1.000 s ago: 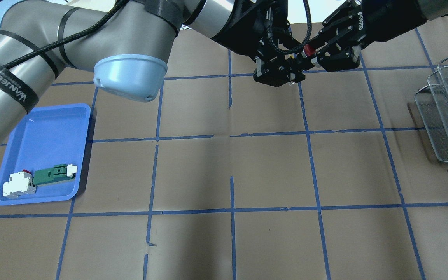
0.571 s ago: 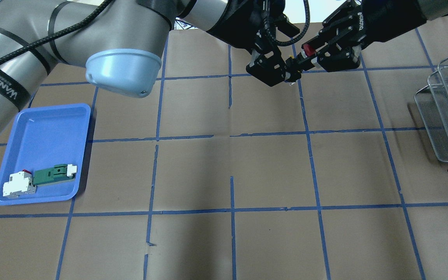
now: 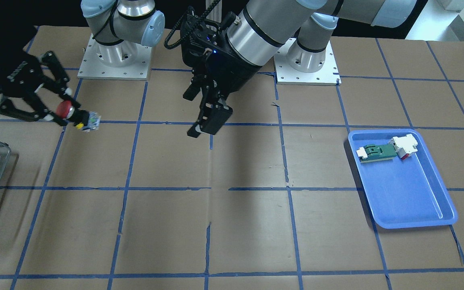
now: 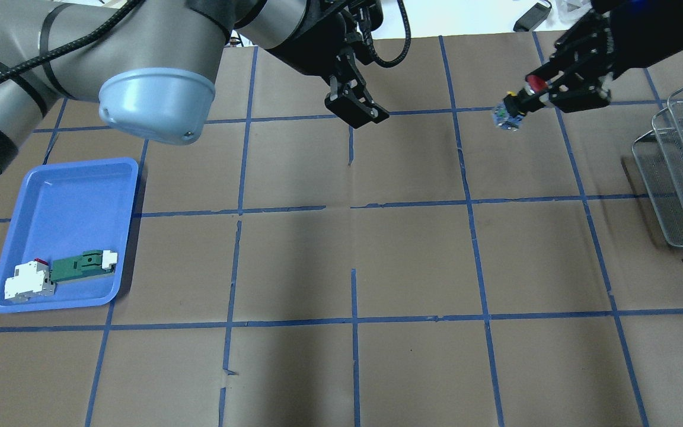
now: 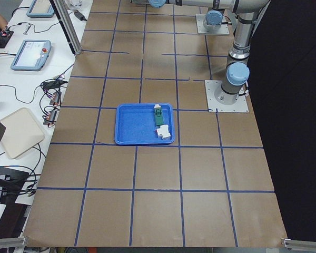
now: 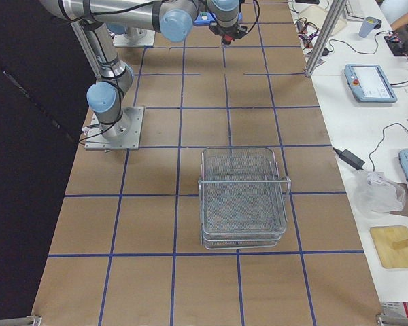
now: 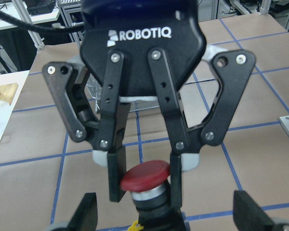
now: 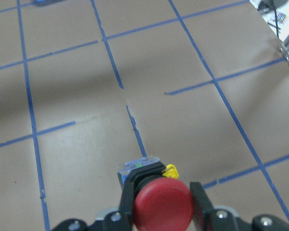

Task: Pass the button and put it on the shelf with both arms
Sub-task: 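Carry the button with the right gripper into the wire-mesh basket while the left arm retracts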

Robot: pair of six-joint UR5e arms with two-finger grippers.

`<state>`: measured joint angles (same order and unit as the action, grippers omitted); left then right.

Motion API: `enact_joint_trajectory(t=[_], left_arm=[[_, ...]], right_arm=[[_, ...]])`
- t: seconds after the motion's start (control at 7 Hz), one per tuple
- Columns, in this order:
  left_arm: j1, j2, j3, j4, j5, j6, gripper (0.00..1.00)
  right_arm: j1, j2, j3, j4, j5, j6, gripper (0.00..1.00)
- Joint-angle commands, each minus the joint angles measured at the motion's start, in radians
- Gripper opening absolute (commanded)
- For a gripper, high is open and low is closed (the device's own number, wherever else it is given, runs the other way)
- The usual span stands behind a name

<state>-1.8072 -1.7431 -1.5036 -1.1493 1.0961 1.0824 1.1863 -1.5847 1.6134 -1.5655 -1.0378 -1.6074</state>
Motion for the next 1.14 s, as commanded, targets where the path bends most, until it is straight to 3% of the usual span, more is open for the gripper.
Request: enact_joint_trajectory(t=[0.0,0.29,0.43,0.57,0.86,1.0], left_arm=[[0.055,0.035,-0.029,-0.004,0.193,-0.128,1.0],[0.135,0.097,-0.055,-0.009,0.2,-0.218,1.0],[0.152,0.134,-0.072,-0.029,0.258,-0.28,1.0],[0.152,0.17,-0.099,-0.041,0.336,-0.37,1.0],[0.158,0.238,-0.176,-0.072,0.364,-0.465,1.0],[0.176,0.256,-0.196,-0.07,0.384,-0.637,1.0]], right_arm=[[-0.222,0.084,-0.007,-0.153,-0.191,-0.124,0.0],[-0.336,0.127,-0.015,-0.24,-0.289,-0.235,0.0],[-0.35,0.146,-0.015,-0.33,-0.353,-0.259,0.0],[-0.35,0.178,-0.015,-0.347,-0.387,-0.259,0.0],[-0.35,0.242,-0.015,-0.412,-0.471,-0.267,0.0],[-0.35,0.247,-0.017,-0.415,-0.475,-0.269,0.0]])
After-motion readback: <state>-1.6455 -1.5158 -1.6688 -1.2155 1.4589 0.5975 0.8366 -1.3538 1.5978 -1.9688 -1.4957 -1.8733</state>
